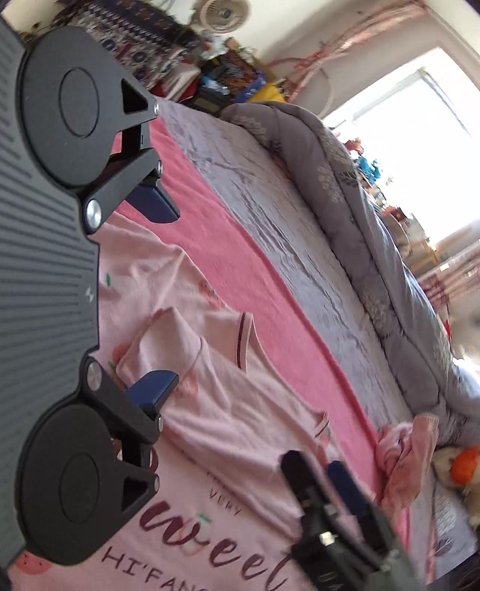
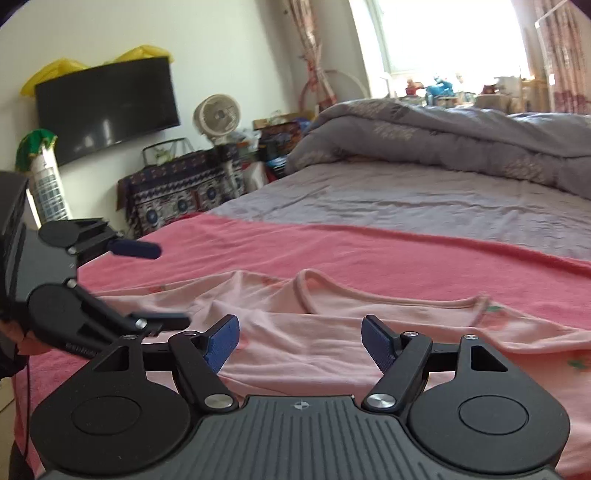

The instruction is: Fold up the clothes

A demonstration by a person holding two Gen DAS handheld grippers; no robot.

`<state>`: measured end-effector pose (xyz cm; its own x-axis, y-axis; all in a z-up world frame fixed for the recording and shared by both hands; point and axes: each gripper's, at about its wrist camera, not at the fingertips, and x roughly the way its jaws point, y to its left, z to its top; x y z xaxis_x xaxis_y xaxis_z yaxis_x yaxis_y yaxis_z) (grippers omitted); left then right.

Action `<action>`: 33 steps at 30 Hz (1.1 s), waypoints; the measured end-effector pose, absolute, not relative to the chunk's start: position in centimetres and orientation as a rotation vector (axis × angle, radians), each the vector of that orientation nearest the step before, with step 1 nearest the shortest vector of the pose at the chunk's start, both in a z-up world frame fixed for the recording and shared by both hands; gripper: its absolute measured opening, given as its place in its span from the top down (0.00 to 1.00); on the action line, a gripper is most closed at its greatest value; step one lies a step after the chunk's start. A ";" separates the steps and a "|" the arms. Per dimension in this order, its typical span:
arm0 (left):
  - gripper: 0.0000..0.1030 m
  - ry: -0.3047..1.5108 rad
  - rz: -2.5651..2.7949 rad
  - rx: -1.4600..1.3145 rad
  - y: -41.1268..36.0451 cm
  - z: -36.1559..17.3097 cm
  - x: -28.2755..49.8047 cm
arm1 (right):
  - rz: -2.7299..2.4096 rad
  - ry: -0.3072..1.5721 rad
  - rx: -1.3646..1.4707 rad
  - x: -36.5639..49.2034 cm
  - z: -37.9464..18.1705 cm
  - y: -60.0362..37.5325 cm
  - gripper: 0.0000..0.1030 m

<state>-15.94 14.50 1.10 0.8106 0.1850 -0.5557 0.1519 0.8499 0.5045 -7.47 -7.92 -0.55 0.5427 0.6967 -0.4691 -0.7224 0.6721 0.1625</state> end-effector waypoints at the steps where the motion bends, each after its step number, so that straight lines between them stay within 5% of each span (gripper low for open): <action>1: 0.13 0.631 0.006 0.622 13.3 0.6 -16.1 | 0.801 0.532 -0.067 -7.6 -0.5 -9.3 0.25; 11: 0.16 0.608 0.064 0.997 6.7 -4.0 -16.0 | 0.633 0.597 0.016 -8.7 -2.2 -17.3 0.24; 16: 0.45 0.642 -0.092 1.198 5.1 -5.1 -16.6 | 0.653 0.608 0.019 -8.8 -2.7 -16.9 0.23; 27: 0.50 0.718 -0.182 1.407 6.5 -6.7 -14.8 | 0.684 0.642 0.034 -8.5 -4.0 -16.5 0.22; 30: 0.62 0.708 -0.198 1.477 5.8 -7.7 -15.1 | 0.683 0.653 0.029 -8.4 -4.3 -16.3 0.21; 33: 0.88 0.708 -0.162 1.520 5.6 -8.8 -14.9 | 0.686 0.649 0.027 -8.5 -4.3 -16.3 0.21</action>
<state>-14.90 5.56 -8.82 0.7930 0.3267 -0.5142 0.5178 0.0833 0.8514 -8.46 -16.28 -4.31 0.5862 0.5965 -0.5482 -0.5805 0.7813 0.2294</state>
